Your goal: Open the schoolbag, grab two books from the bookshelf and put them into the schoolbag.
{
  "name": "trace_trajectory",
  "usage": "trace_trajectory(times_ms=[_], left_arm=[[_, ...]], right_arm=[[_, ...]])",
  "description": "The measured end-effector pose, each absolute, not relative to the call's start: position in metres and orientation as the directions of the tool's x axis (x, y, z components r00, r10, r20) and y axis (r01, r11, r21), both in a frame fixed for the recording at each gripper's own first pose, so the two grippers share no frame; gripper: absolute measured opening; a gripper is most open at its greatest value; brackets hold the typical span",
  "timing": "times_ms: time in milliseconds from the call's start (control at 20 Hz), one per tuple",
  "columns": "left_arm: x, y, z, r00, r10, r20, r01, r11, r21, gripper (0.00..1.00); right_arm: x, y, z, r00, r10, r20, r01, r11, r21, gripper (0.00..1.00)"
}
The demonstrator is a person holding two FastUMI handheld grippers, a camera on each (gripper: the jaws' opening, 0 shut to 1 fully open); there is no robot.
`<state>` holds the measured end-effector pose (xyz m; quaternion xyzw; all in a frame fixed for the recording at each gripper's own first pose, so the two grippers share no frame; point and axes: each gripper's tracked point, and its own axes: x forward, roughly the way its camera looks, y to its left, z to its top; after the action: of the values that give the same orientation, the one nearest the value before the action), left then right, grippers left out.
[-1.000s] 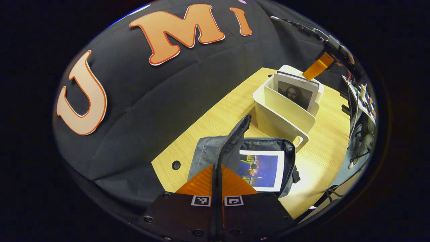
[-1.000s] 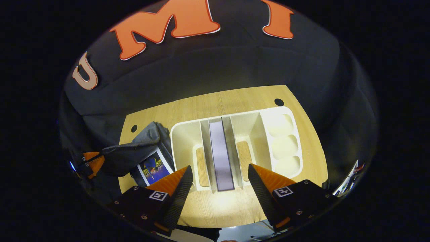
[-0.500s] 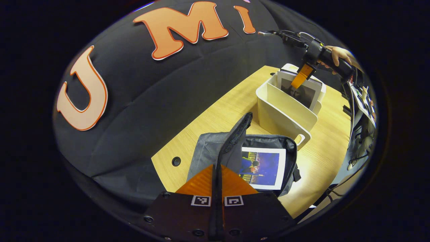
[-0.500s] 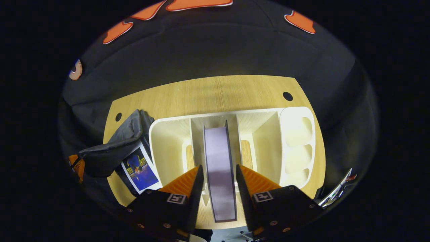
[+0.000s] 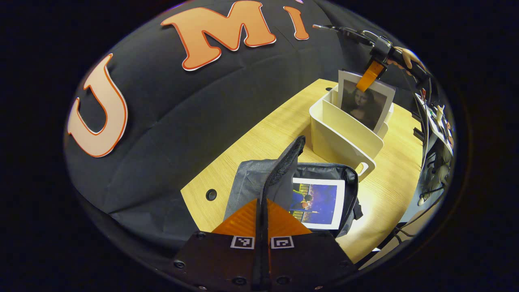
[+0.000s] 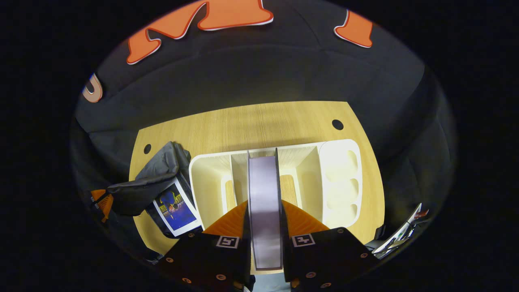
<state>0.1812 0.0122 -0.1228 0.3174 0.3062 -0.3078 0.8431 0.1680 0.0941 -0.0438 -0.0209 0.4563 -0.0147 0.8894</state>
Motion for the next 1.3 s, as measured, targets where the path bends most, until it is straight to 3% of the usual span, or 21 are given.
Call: trace_trajectory(times_ms=[300,500,700,950,1300], left_arm=[[0.181,0.013,-0.122,0.626,-0.329,-0.707,0.715,0.604,0.352,0.01],[0.180,0.012,-0.119,0.633,-0.339,-0.696,0.712,0.609,0.350,0.01],[0.177,0.013,-0.115,0.648,-0.338,-0.683,0.701,0.615,0.361,0.01],[0.178,0.013,-0.107,0.657,-0.327,-0.680,0.703,0.592,0.394,0.01],[0.182,0.003,-0.097,0.661,-0.321,-0.678,0.715,0.545,0.439,0.01]], right_arm=[[0.133,0.101,0.038,0.670,-0.008,-0.742,0.039,0.999,0.025,0.32],[0.080,0.120,0.091,0.751,0.100,-0.652,0.027,0.983,0.182,0.30],[0.031,0.145,0.090,0.768,0.228,-0.599,-0.014,0.940,0.341,0.29],[-0.002,0.198,0.037,0.783,0.448,-0.431,-0.028,0.719,0.695,0.29],[-0.009,0.234,-0.092,0.814,0.494,-0.306,0.137,0.349,0.927,0.29]])
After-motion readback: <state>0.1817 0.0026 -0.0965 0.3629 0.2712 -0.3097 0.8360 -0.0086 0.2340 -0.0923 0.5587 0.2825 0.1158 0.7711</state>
